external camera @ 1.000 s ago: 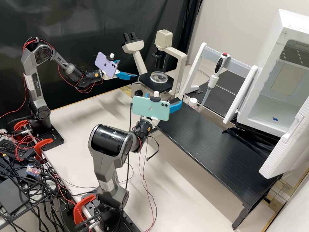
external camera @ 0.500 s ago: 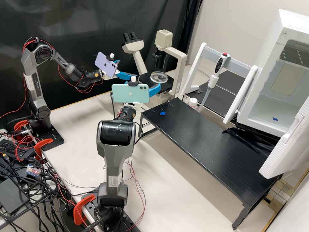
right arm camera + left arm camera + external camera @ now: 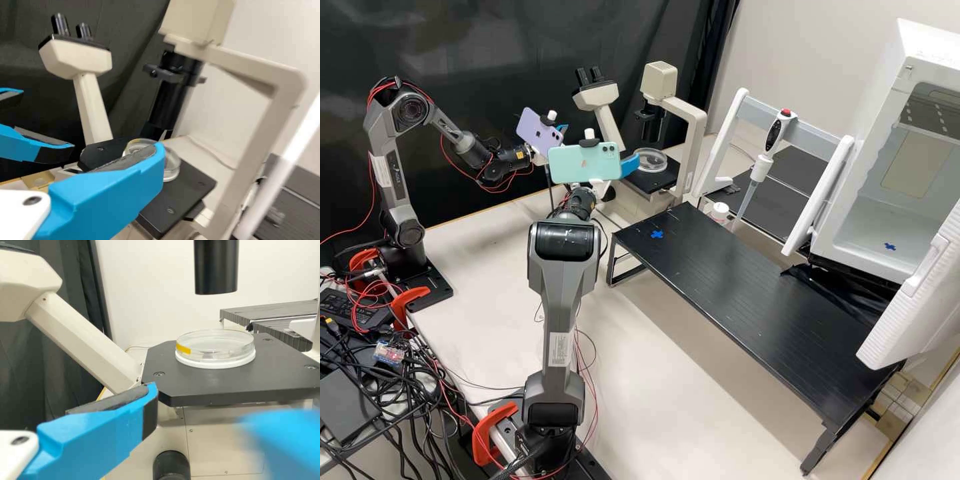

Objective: Move the petri dish to the bench

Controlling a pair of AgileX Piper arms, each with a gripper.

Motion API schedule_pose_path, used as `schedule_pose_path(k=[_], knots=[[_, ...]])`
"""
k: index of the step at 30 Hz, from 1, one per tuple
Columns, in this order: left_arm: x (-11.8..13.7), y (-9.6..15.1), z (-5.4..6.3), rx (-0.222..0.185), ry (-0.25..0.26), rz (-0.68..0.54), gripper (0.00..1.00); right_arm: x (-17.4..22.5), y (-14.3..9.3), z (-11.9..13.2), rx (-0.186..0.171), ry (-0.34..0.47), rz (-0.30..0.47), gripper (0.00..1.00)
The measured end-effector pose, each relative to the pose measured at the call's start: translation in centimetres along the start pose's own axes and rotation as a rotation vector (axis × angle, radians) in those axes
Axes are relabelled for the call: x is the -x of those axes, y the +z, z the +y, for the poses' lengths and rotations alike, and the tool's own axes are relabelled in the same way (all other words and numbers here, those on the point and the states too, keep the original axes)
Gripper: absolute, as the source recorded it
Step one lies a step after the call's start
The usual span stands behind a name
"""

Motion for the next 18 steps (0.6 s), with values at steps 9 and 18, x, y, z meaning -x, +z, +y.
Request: schedule_pose_path(k=[9, 18], knots=[[0.0, 0.0, 0.0, 0.0, 0.0, 0.0, 1.0, -5.7, 1.7, -0.2, -0.09, -0.063, -0.109, 1.0], [0.0, 0.0, 0.0, 0.0, 0.0, 0.0, 1.0, -8.5, 3.3, 0.9, -0.138, -0.054, -0.169, 1.0]])
